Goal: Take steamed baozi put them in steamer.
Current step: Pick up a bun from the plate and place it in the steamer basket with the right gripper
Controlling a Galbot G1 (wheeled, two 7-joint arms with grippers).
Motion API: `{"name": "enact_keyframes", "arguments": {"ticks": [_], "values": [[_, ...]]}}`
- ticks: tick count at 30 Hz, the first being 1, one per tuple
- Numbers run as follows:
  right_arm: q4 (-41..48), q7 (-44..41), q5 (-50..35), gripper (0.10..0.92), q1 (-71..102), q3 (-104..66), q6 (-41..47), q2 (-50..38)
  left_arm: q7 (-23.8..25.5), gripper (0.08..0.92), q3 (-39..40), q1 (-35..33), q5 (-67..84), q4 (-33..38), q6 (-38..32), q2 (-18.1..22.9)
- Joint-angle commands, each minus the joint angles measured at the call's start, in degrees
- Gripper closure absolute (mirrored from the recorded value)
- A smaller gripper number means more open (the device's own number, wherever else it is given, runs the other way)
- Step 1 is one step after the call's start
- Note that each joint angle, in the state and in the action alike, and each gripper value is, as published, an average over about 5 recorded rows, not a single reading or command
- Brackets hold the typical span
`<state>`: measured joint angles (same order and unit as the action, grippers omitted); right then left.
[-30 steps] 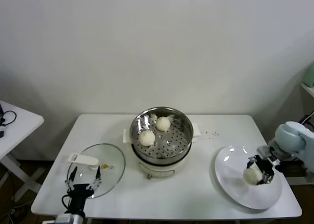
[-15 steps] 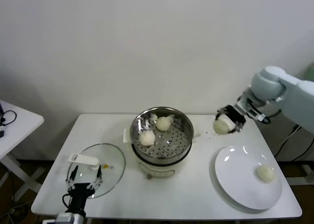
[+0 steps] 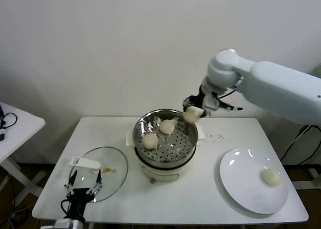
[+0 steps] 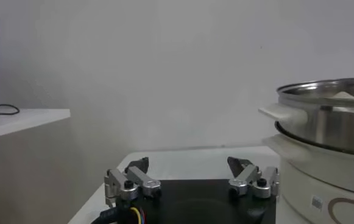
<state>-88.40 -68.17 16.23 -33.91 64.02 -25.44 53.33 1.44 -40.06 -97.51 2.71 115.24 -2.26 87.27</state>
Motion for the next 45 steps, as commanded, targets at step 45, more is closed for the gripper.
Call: {"name": "enact_keyframes", "arguments": {"ticks": [45], "values": [[3.0,4.5,6.5,0.304,9.8,6.6,-10.3,12.2,-0.2,0.177,1.3,0.1,-0.8,0.1,1.4,0.3]]}}
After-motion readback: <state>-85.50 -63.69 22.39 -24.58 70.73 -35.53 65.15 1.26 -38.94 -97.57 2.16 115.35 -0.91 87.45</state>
